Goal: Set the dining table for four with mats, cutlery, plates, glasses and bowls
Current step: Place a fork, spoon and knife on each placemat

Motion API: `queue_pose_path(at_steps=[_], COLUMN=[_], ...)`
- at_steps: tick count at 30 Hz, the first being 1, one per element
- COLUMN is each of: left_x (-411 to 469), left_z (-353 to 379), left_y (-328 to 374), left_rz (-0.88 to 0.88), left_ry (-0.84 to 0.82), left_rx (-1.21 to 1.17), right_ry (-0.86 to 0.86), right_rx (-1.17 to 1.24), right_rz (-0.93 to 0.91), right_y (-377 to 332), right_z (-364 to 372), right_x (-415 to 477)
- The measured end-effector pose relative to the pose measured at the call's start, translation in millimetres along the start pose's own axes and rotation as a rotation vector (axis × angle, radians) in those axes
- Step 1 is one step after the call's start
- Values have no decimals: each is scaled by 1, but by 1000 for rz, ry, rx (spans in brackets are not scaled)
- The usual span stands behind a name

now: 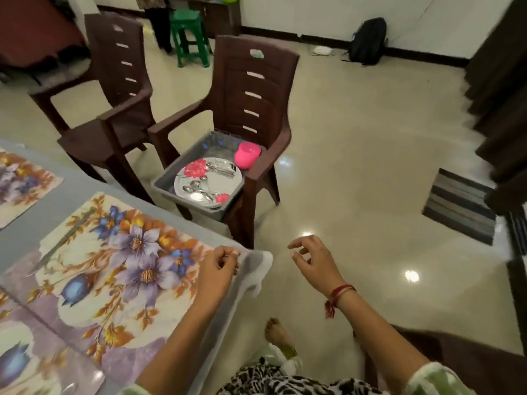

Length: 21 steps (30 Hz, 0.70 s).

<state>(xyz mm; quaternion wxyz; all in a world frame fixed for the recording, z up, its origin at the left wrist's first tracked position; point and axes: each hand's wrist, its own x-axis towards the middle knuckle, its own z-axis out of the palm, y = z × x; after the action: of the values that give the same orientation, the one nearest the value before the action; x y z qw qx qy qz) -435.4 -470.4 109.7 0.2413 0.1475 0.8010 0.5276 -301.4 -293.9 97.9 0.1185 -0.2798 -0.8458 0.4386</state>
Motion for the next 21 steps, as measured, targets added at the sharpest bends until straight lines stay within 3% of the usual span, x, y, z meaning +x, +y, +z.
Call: queue_pose_path(at_steps=[9, 16, 21], left_x=[137, 229, 301], left_z=[-24, -52, -42], left_y=[27, 42, 35], left_rz=[-123, -170, -295], left_ry=[250, 471, 613], left_rx=[-114, -186, -193], right_ry=[-146, -393, -585], right_rx=[-23, -19, -32], right_rz=[-168, -251, -297], right_y=[-37, -66, -60], right_z=[-6, 34, 69], right_x=[201, 318, 426])
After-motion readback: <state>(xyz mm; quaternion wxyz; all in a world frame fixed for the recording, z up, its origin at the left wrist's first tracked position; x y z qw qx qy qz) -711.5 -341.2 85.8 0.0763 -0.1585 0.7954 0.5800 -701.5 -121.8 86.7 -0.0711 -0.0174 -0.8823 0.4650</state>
